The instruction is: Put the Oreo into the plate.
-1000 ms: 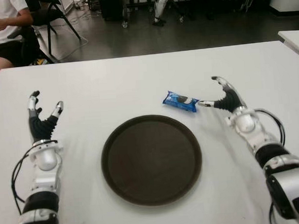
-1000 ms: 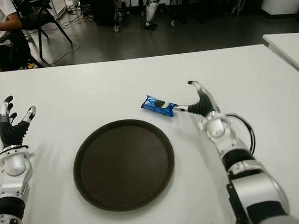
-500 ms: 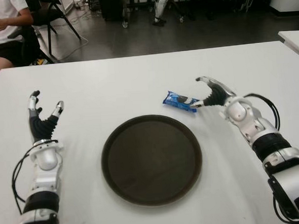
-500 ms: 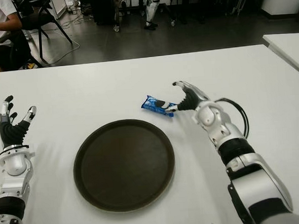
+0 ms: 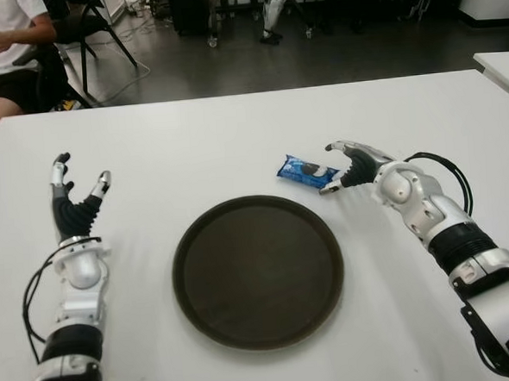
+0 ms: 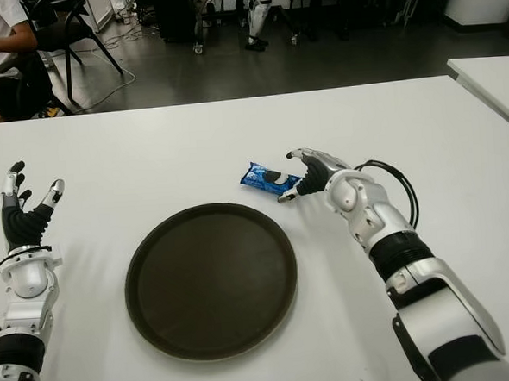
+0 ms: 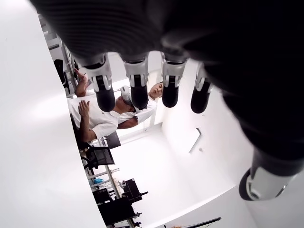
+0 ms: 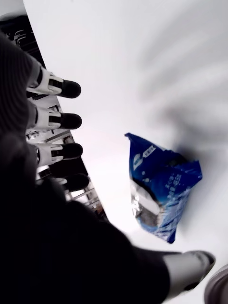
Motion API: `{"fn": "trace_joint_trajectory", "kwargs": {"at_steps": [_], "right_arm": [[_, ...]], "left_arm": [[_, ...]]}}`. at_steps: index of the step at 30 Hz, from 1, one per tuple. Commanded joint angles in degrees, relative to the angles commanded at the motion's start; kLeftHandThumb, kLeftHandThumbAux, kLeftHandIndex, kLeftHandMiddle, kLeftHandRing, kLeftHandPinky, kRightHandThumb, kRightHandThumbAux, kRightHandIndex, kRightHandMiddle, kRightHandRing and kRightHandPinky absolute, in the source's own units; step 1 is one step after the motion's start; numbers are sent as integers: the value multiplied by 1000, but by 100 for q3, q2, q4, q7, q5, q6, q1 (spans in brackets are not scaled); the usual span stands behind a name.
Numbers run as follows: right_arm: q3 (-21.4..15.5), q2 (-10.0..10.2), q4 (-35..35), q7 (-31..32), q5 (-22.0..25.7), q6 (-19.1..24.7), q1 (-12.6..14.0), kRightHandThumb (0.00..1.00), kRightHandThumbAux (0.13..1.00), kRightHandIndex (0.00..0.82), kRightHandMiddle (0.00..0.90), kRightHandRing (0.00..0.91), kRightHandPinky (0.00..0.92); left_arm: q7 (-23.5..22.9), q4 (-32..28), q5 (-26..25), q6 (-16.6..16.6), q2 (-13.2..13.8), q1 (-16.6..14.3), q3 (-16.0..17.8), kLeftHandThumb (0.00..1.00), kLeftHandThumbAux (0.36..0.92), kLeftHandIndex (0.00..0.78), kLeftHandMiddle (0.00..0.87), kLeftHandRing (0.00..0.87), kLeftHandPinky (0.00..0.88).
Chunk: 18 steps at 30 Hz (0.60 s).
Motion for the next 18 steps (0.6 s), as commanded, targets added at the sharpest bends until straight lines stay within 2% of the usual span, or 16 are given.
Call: {"fn": "trace_joint_trajectory", "kwargs": {"at_steps": [4, 18], "right_arm": [[92, 52, 18, 99, -56, 74, -74, 0, 615, 0, 0, 0, 0], [148, 302, 286, 614, 64, 344, -486, 0, 692, 0, 0, 0, 0]], "left_arm": [[-4, 13, -4, 6, 7, -16, 2, 0, 595, 16, 0, 0, 0], [-10, 64, -12, -3, 20, -42, 5, 0, 595, 16, 0, 0, 0]]}}
